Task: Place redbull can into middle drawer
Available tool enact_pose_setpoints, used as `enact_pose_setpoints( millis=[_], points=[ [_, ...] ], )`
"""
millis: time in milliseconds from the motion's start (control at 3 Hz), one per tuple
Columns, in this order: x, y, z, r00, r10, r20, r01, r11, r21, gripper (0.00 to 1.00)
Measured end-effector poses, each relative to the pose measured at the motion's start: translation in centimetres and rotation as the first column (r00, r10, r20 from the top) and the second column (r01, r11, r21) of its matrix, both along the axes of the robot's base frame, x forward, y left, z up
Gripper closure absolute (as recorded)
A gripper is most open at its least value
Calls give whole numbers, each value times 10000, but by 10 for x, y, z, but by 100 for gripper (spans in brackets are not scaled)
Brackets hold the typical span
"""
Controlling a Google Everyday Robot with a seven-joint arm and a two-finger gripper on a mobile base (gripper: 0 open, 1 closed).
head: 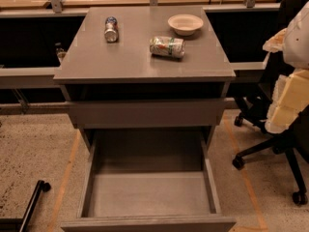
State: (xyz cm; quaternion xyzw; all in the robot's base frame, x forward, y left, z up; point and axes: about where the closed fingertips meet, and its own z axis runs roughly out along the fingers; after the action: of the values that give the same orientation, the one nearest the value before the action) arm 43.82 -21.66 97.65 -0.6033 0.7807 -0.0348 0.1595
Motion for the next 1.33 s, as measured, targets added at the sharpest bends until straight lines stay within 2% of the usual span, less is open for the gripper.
enact_pose_setpoints(
  millis=[333,667,1000,1333],
  points=[
    [1,1,1,10000,3,30,-3,10000,9,0],
    [23,29,8,9979,393,523,-399,9991,105,0],
    [54,57,15,9901,856,1114,-953,9918,848,0],
    [94,91,23,9754,1284,1792,-1659,9629,2130,0]
  ],
)
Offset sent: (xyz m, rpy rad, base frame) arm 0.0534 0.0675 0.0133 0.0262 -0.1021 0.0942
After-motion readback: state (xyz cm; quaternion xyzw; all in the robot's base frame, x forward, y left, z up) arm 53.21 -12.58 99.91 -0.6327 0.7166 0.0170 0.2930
